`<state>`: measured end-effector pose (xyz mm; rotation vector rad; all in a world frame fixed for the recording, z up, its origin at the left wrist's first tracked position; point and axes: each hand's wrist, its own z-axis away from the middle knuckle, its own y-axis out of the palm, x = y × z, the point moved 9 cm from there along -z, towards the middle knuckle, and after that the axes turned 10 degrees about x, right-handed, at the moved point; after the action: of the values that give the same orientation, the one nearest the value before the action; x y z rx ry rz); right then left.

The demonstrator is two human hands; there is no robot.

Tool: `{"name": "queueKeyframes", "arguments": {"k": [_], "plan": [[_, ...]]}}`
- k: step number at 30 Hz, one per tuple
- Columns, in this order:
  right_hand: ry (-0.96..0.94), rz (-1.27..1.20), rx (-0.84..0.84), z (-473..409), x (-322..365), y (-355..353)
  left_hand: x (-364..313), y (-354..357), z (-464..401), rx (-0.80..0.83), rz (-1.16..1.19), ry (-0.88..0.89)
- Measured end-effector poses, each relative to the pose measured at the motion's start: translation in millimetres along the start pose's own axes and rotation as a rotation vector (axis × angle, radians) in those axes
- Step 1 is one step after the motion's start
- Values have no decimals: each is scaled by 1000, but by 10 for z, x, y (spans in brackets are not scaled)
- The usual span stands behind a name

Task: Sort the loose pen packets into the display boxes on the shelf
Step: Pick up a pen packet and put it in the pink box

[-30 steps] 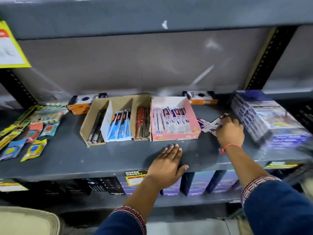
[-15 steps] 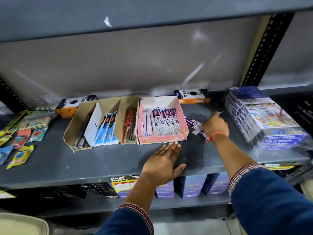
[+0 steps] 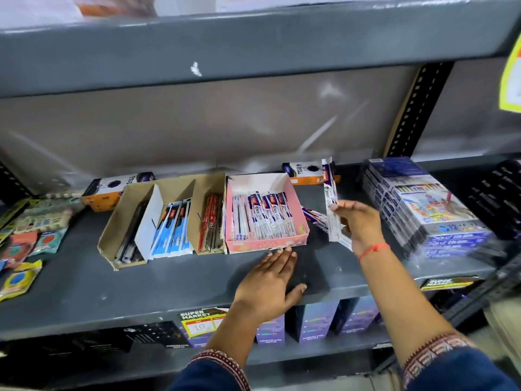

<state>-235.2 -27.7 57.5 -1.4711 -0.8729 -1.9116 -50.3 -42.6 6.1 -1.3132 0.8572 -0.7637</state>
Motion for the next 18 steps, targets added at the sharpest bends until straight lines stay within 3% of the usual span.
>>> {"name": "queueKeyframes", "arguments": {"k": [7, 18], "plan": [[-62, -138, 179, 530, -20, 260, 24, -19, -7, -49, 34, 14], [-71, -112, 201, 713, -47, 426, 6, -51, 19, -63, 69, 51]]}}
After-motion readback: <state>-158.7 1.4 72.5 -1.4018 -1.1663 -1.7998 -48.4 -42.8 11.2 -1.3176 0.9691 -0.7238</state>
